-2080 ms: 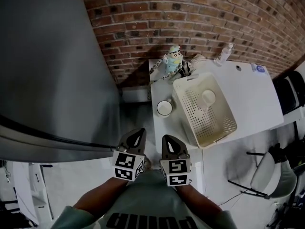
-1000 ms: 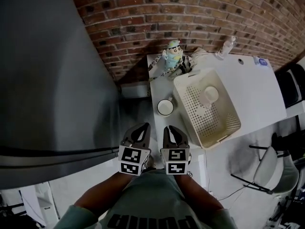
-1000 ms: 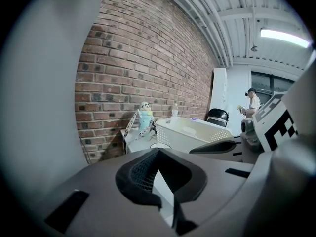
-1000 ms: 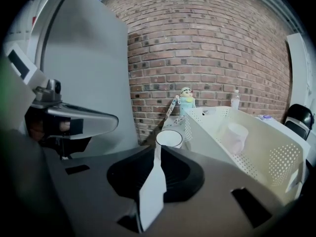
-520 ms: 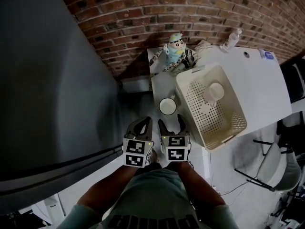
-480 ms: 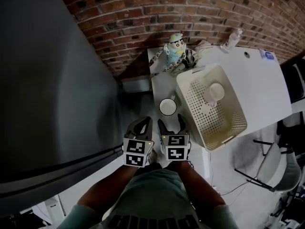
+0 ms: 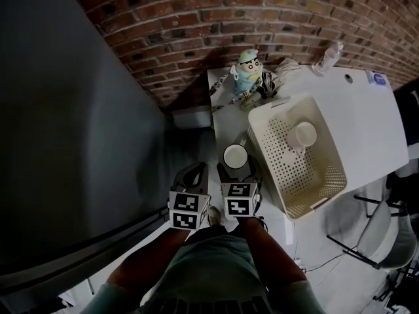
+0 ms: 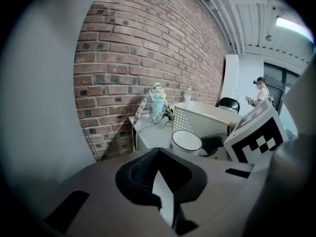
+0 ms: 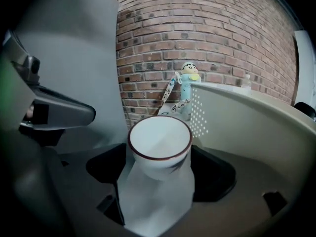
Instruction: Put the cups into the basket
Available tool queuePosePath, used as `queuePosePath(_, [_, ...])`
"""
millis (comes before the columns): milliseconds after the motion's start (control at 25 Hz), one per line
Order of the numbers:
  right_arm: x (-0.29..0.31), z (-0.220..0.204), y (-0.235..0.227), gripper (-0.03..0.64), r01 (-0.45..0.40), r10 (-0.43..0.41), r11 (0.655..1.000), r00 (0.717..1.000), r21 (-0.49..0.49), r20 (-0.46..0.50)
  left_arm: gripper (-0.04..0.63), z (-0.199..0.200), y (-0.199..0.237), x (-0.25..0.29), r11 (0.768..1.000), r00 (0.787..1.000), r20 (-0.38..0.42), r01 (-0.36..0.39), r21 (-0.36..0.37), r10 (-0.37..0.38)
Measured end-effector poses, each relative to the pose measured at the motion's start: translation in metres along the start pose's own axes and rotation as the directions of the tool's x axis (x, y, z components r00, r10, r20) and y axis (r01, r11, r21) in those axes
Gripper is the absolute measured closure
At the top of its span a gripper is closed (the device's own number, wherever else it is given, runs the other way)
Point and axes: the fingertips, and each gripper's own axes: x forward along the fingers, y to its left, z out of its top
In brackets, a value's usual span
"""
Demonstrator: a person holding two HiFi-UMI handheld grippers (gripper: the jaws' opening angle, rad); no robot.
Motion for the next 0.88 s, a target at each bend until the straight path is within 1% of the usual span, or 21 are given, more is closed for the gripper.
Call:
queuePosePath(240, [0.018, -0.003, -0.006, 0.229, 0.009, -0.009, 1.0, 1.0, -0.006, -0.01, 0.597, 0.003, 0.004, 0.009, 1.0, 1.0, -0.006, 0.002, 0.01, -0.002])
queuePosePath(600, [0.027, 0.005, -0.004, 0.23, 0.023, -0.022, 0.997, 1.0, -0.071, 0.018, 0.597, 0.003, 0.004, 0.019, 1.0, 1.0, -0.002, 0.012, 0.02, -0.012])
queuePosePath(880, [0.017, 0.004, -0.003, 0.229, -0.003, 0.003, 0.999, 1.0, -0.036, 0.002, 0.597, 0.009, 0.001, 0.016, 1.0, 1.0, 0.013, 0.016, 0.018, -0.016])
